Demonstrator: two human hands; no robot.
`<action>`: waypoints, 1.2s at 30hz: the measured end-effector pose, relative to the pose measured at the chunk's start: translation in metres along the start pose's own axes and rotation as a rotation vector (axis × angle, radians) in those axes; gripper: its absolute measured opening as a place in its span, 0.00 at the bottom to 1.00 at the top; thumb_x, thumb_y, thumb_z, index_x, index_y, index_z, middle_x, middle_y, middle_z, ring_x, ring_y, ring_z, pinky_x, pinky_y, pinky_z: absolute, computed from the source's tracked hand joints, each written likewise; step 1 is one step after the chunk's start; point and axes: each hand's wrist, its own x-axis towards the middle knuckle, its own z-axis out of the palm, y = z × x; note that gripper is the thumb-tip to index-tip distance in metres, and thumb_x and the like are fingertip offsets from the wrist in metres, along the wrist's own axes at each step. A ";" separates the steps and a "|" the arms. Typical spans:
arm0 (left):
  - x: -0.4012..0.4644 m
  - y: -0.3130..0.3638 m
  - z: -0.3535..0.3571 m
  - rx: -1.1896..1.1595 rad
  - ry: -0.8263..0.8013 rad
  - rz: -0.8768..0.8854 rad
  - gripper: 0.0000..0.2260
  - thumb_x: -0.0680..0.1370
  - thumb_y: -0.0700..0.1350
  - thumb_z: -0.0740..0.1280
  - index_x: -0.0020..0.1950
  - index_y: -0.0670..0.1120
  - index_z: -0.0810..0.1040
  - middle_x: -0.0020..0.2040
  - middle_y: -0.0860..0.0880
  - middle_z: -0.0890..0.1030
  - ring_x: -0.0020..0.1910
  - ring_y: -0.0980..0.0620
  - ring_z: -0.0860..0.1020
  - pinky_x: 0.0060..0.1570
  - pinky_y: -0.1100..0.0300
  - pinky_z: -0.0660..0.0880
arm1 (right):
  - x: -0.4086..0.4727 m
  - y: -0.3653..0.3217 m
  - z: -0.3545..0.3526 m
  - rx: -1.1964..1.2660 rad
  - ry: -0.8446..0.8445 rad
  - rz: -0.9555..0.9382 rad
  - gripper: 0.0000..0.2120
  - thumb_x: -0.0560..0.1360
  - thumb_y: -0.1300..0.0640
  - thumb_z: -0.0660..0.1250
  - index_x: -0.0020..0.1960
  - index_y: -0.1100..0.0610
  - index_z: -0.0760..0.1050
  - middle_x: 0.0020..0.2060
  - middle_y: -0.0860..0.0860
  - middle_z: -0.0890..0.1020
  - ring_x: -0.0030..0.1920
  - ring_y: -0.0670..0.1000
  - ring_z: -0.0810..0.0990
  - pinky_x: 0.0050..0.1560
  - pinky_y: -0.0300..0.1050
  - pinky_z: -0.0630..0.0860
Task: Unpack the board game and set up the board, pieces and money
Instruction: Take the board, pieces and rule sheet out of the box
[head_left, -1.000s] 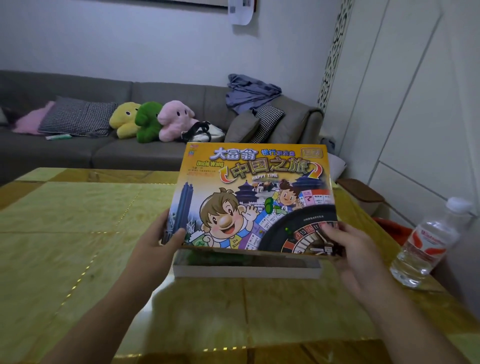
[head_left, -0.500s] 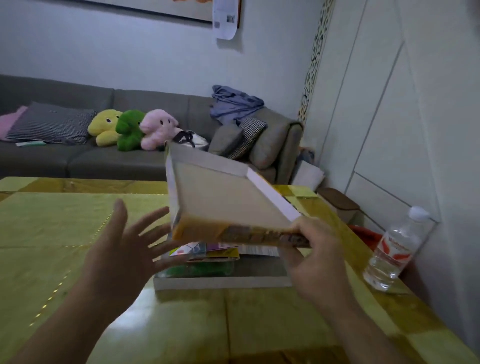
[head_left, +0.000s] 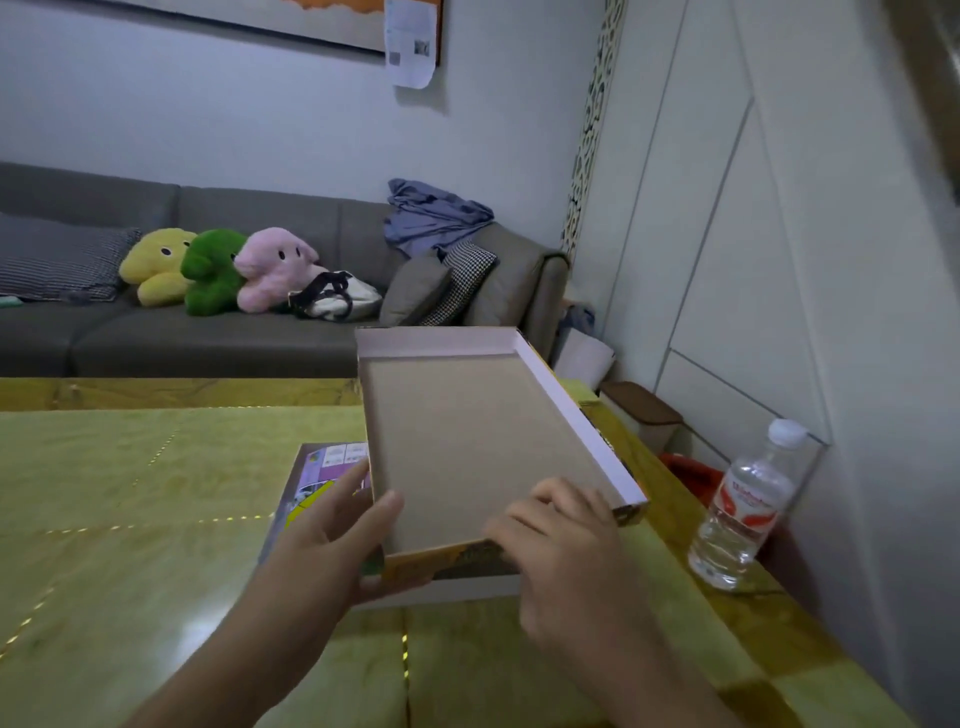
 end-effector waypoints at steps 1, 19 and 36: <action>0.004 -0.005 0.006 0.027 -0.010 -0.004 0.20 0.79 0.46 0.69 0.71 0.57 0.76 0.60 0.54 0.86 0.58 0.48 0.86 0.50 0.48 0.85 | 0.000 0.010 0.000 -0.020 0.015 0.039 0.14 0.63 0.64 0.72 0.45 0.49 0.80 0.41 0.41 0.79 0.48 0.50 0.73 0.44 0.44 0.71; 0.043 -0.058 -0.048 0.602 0.148 0.237 0.20 0.75 0.29 0.72 0.51 0.56 0.87 0.49 0.47 0.88 0.46 0.54 0.87 0.40 0.69 0.80 | 0.042 0.234 0.123 -0.161 -0.181 0.660 0.08 0.75 0.66 0.68 0.48 0.55 0.82 0.47 0.52 0.81 0.54 0.58 0.78 0.42 0.50 0.76; 0.045 -0.061 -0.083 1.107 0.269 0.319 0.16 0.78 0.39 0.72 0.64 0.54 0.82 0.65 0.61 0.74 0.62 0.60 0.74 0.59 0.64 0.67 | 0.025 0.046 0.108 0.250 -0.238 0.438 0.13 0.85 0.54 0.59 0.68 0.49 0.71 0.64 0.44 0.71 0.66 0.44 0.66 0.62 0.37 0.72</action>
